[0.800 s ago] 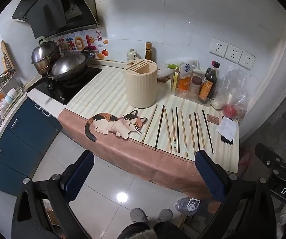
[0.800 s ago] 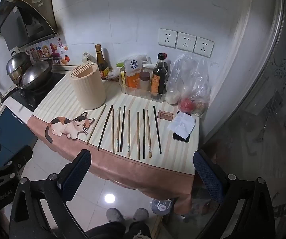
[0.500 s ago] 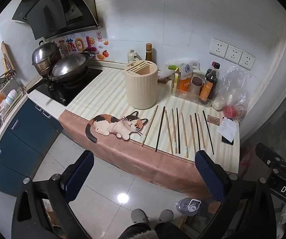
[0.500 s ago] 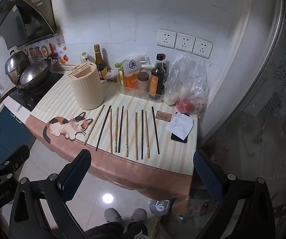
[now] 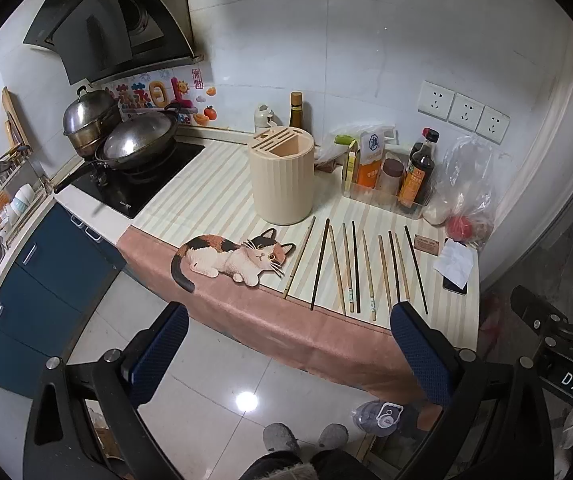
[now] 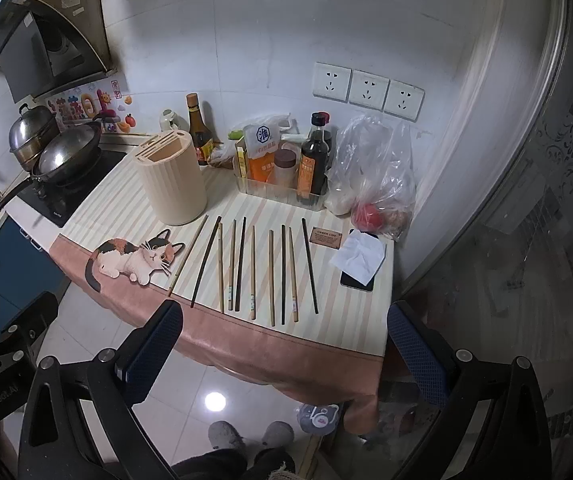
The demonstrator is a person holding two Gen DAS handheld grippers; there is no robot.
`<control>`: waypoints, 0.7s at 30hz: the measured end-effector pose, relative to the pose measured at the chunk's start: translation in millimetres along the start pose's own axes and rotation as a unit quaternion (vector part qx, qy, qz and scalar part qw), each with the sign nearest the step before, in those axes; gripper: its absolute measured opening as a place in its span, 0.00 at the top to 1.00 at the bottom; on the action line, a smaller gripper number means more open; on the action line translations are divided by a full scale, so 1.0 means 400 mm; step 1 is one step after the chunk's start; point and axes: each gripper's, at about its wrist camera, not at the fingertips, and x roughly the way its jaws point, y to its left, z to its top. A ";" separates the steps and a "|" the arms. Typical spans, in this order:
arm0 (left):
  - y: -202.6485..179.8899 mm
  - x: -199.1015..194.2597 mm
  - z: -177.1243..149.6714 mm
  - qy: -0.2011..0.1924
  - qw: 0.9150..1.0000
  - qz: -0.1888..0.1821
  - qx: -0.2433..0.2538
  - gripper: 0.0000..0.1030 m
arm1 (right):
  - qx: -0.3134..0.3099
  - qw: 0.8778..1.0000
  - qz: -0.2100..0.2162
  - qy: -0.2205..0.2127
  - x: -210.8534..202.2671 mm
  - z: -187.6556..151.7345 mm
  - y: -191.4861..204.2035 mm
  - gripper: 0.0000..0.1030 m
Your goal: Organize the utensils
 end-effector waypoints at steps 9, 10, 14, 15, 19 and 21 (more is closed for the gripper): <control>0.005 0.003 0.015 -0.005 1.000 0.002 -0.001 0.00 | 0.000 1.000 -0.006 -0.006 0.003 -0.005 0.008 0.00; 0.006 0.003 0.015 -0.006 1.000 0.003 -0.002 0.00 | 0.001 1.000 -0.006 -0.007 0.002 -0.006 0.007 0.00; 0.007 0.004 0.018 -0.007 1.000 0.004 -0.003 0.00 | 0.002 1.000 -0.005 -0.007 0.002 -0.005 0.001 0.00; 0.008 0.004 0.018 -0.007 1.000 0.003 -0.002 0.00 | 0.002 1.000 -0.005 -0.008 0.002 -0.004 0.001 0.00; 0.008 0.003 0.019 -0.007 1.000 0.003 -0.001 0.00 | 0.002 1.000 -0.005 -0.008 0.001 -0.003 0.001 0.00; 0.006 0.005 0.020 -0.007 1.000 0.003 -0.001 0.00 | 0.002 1.000 -0.005 -0.007 0.001 -0.002 0.001 0.00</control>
